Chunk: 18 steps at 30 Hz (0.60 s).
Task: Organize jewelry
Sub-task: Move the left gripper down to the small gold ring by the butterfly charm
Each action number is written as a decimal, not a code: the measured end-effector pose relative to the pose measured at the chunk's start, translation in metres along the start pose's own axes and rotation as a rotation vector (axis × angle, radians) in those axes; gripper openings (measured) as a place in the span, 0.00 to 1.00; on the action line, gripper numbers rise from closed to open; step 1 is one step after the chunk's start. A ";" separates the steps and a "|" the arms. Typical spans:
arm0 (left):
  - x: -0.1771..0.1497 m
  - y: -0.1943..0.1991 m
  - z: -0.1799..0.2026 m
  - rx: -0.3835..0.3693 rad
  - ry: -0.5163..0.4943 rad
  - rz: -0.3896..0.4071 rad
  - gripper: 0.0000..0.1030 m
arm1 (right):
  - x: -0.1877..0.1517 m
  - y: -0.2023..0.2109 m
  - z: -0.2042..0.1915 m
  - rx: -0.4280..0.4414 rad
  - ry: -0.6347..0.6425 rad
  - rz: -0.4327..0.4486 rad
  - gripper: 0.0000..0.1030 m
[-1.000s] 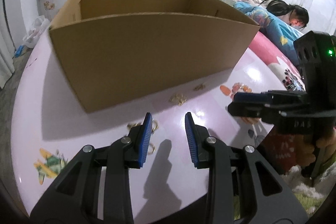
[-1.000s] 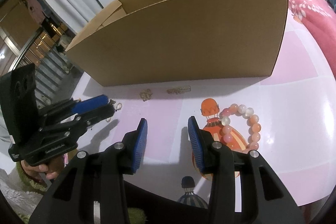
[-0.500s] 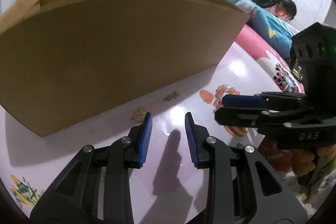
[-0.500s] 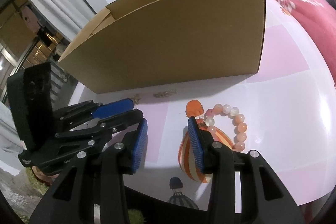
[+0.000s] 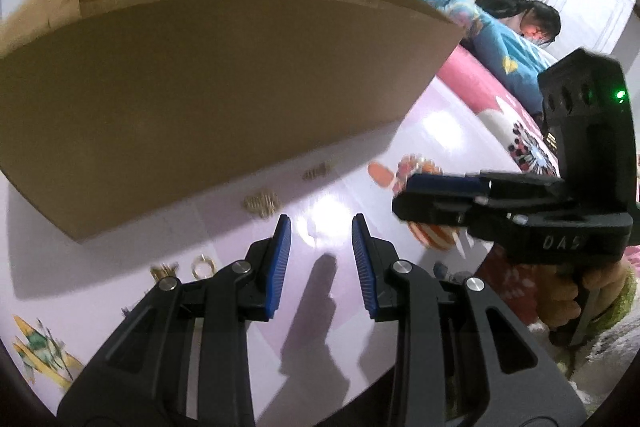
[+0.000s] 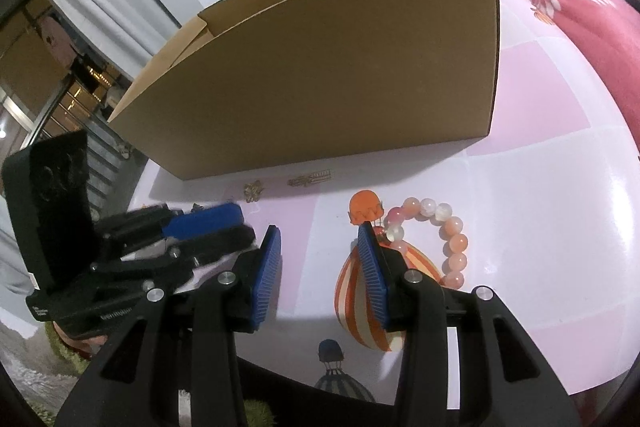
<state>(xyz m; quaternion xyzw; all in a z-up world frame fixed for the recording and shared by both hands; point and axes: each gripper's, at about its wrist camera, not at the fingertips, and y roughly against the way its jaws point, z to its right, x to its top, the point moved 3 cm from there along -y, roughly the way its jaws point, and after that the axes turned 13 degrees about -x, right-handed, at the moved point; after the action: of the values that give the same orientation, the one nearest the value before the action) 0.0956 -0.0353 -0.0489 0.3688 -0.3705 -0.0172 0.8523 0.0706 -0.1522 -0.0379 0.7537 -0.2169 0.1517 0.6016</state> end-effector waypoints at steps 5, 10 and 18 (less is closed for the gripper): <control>0.009 -0.005 -0.005 0.039 -0.029 0.006 0.29 | 0.000 0.001 -0.001 0.001 -0.003 0.001 0.39; 0.003 -0.010 -0.004 0.024 -0.016 -0.034 0.29 | 0.002 0.002 0.000 -0.006 -0.006 0.006 0.39; -0.005 -0.006 -0.004 0.001 0.019 -0.046 0.29 | 0.002 -0.001 0.001 0.003 -0.016 -0.002 0.39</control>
<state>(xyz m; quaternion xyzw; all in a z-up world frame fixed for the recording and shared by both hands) 0.0962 -0.0359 -0.0572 0.3780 -0.3540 -0.0332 0.8548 0.0725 -0.1532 -0.0380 0.7560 -0.2208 0.1455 0.5987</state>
